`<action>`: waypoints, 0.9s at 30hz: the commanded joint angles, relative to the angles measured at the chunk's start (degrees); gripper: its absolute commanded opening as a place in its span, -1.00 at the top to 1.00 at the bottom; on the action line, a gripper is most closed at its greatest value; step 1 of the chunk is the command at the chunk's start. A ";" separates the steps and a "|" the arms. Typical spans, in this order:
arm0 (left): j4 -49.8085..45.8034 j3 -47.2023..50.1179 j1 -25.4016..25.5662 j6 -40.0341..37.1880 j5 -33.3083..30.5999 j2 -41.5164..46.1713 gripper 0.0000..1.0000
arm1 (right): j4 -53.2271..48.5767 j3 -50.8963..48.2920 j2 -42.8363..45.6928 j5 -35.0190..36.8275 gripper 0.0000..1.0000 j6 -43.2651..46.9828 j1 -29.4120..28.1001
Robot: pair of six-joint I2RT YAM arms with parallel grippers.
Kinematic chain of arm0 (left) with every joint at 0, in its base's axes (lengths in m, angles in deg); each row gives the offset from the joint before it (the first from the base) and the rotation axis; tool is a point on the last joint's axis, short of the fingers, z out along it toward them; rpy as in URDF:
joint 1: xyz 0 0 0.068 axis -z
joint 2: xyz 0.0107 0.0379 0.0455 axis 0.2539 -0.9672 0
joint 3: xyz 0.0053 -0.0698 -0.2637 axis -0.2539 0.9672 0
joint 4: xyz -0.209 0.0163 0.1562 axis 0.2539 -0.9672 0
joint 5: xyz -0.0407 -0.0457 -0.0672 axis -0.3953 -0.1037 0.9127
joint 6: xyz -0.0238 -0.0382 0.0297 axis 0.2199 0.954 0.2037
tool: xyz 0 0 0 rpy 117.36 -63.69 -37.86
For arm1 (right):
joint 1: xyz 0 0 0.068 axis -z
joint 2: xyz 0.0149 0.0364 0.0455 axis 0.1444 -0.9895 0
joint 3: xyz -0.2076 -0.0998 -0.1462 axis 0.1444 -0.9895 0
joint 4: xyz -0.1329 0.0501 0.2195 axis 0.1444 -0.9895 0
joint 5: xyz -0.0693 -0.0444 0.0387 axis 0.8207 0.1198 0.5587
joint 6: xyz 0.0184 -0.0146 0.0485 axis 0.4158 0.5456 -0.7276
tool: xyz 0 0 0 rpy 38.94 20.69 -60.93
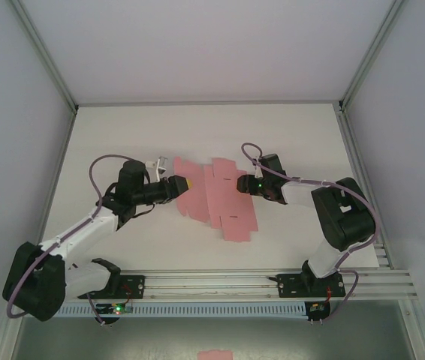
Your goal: Assemble paper box
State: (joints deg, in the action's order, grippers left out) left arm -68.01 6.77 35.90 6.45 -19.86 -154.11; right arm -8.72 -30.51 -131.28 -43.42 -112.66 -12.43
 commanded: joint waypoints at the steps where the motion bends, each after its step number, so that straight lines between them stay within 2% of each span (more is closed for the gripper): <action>1: -6.69 -3.38 0.86 -2.75 -2.59 -0.48 0.26 | 0.60 -2.62 -6.75 -9.34 -0.05 -0.35 -2.44; 4: -15.10 -5.84 1.40 -7.09 -7.01 0.13 0.43 | -0.16 -3.13 -5.62 -8.13 -0.08 0.39 -1.98; 5: -16.89 -6.25 1.51 -7.79 -8.37 0.24 0.62 | -0.11 -3.42 -5.13 -7.92 -0.09 0.35 -1.70; 6: -18.56 -6.60 1.50 -8.80 -9.65 0.23 0.91 | -0.09 -3.67 -4.45 -8.23 -0.11 0.63 -1.36; 7: -19.72 -6.82 1.57 -10.10 -10.30 0.19 1.00 | -0.05 -3.96 -3.31 -8.37 -0.15 0.83 -0.91; 9: -20.18 -6.90 1.57 -14.06 -10.42 0.38 1.00 | 0.28 -4.94 -0.27 -9.48 -0.27 1.71 0.39; 11: -16.06 -5.63 1.57 -16.26 -7.91 1.46 1.00 | 0.75 -6.34 3.92 -13.07 -0.36 2.67 3.04; 14: -5.63 -3.94 1.58 -17.76 -0.23 4.30 1.00 | 6.65 -10.39 12.07 -26.31 -0.44 1.19 9.37; 16: -0.78 -3.57 1.57 -18.33 1.47 7.26 1.00 | 12.97 -12.98 18.02 -33.22 -0.56 -3.73 12.59; 17: 0.24 -3.65 1.55 -19.34 1.73 8.85 1.00 | 15.60 -14.01 21.27 -35.39 -0.65 -5.63 13.22; 19: 0.53 -4.23 1.57 -20.66 2.28 11.81 1.00 | 14.37 -14.32 26.68 -37.81 -0.91 -4.76 13.51; 27: -1.22 -5.75 1.66 -24.27 5.01 25.12 1.00 | 12.61 -16.44 45.16 -44.53 -0.96 -4.43 18.39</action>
State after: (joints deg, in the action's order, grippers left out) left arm -71.66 2.93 36.84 -14.44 -17.02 -132.43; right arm 2.42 -45.09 -90.71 -82.28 -117.03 4.49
